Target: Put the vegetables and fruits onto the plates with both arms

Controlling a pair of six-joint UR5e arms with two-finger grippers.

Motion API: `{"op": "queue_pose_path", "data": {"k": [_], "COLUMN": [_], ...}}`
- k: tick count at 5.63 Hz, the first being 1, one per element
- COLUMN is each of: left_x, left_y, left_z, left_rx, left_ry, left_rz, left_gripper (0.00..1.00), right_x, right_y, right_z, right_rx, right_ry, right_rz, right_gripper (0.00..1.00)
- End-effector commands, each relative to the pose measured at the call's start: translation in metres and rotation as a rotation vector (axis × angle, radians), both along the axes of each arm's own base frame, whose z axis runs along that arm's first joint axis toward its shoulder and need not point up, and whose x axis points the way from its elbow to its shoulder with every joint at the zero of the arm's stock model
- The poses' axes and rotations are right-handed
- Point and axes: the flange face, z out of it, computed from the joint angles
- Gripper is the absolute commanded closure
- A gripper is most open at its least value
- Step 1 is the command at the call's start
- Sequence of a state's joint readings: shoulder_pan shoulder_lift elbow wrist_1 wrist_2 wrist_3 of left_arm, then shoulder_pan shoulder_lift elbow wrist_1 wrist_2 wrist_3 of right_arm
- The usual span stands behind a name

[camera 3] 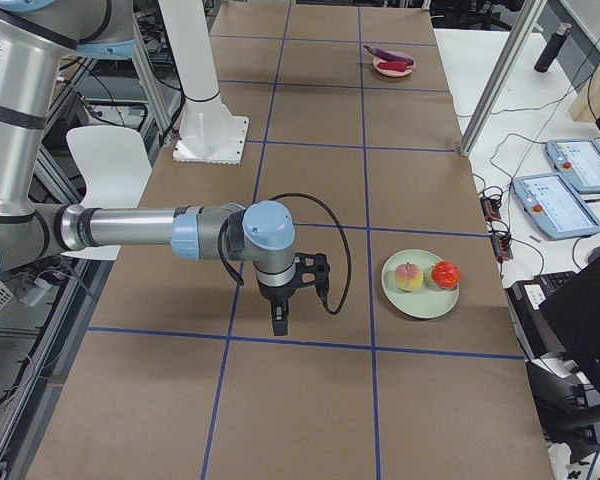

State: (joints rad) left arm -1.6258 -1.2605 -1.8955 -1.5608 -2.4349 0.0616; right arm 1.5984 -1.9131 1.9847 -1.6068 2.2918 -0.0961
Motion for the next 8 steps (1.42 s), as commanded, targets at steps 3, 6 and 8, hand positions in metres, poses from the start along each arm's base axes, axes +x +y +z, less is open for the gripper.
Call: {"op": "queue_pose_path", "data": {"k": [3, 6, 8], "left_x": [0.0, 0.001, 0.001], "left_y": [0.002, 0.015, 0.016], "left_z": [0.004, 0.008, 0.009], "left_rx": [-0.007, -0.022, -0.024], "left_ry": [-0.002, 0.002, 0.002], "left_rz": [0.003, 0.003, 0.003], "left_gripper": [0.0, 0.0, 0.0], "right_x": [-0.001, 0.0, -0.001], "right_y": [0.0, -0.001, -0.001], "right_z": [0.0, -0.002, -0.001], "right_rx": [-0.002, -0.002, -0.008], "right_ry": [0.0, 0.0, -0.001], "right_rz": [0.002, 0.008, 0.011], "right_gripper": [0.0, 0.0, 0.0]}}
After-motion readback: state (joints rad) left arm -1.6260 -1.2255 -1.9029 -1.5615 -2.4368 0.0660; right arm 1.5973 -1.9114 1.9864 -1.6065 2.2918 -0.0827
